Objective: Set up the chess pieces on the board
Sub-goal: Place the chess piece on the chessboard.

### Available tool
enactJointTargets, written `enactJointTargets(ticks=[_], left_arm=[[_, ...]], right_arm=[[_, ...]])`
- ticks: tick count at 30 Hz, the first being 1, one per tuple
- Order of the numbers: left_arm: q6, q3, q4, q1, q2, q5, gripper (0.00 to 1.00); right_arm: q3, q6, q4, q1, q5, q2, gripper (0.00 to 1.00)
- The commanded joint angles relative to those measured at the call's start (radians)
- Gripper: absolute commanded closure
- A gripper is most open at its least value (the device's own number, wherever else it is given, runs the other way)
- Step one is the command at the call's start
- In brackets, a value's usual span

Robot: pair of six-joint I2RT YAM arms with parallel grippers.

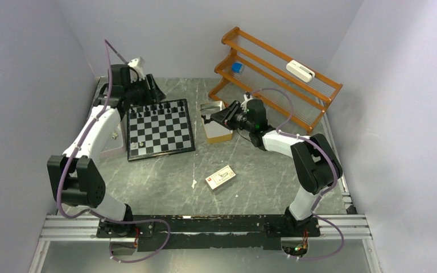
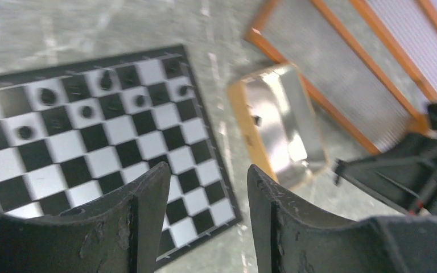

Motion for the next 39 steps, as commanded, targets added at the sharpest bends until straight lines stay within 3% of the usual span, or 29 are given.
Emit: enactJointTargets(ticks=[1, 11, 17, 22, 39], left_arm=[[-0.049, -0.081, 0.138, -0.084, -0.096, 0.126, 0.43], [-0.090, -0.224, 0.341, -0.260, -0.147, 0.181, 0.46], [0.072, -0.226, 0.365, -0.350, -0.109, 0.146, 0.46], [0.091, -0.261, 0.462, -0.405, -0.136, 0.106, 0.49], [0.184, -0.265, 0.440, -0.505, -0.101, -0.032, 0.62]], right_arm=[[-0.041, 0.288, 0.241, 0.001, -0.069, 0.021, 0.72], [-0.097, 0.480, 0.394, 0.020, -0.039, 0.023, 0.73], [-0.113, 0.553, 0.461, 0.036, -0.065, 0.043, 0.73], [-0.131, 0.610, 0.517, 0.037, -0.077, 0.059, 0.73], [-0.154, 0.679, 0.601, 0.038, -0.074, 0.073, 0.74]])
